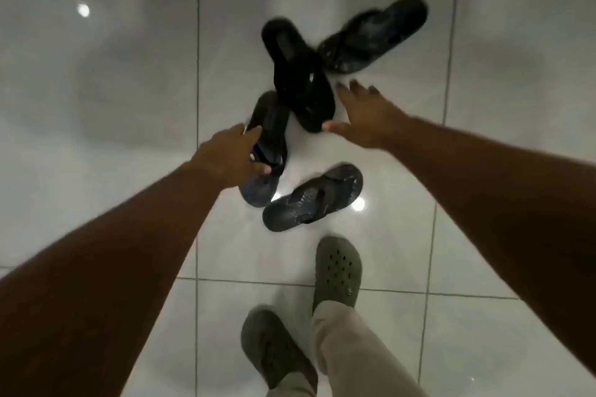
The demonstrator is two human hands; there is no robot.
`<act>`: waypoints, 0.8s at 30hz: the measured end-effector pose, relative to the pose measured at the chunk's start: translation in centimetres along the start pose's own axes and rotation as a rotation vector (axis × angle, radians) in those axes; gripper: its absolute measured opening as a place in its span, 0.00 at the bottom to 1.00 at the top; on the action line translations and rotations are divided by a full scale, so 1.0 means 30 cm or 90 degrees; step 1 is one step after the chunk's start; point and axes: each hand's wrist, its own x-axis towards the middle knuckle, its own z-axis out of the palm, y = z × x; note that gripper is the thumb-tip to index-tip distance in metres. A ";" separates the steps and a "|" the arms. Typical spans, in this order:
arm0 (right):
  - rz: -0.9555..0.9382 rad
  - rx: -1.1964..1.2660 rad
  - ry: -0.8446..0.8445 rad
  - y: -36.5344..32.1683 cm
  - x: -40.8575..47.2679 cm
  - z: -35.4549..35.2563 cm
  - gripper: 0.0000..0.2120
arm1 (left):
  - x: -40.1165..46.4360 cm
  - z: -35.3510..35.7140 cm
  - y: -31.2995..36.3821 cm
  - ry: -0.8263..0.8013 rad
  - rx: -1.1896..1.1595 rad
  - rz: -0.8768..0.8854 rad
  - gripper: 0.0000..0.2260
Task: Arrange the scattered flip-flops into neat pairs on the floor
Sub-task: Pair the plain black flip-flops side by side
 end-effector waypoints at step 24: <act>0.019 -0.074 0.091 -0.294 0.144 0.727 0.44 | 0.159 0.502 -0.393 0.154 -0.080 -0.188 0.28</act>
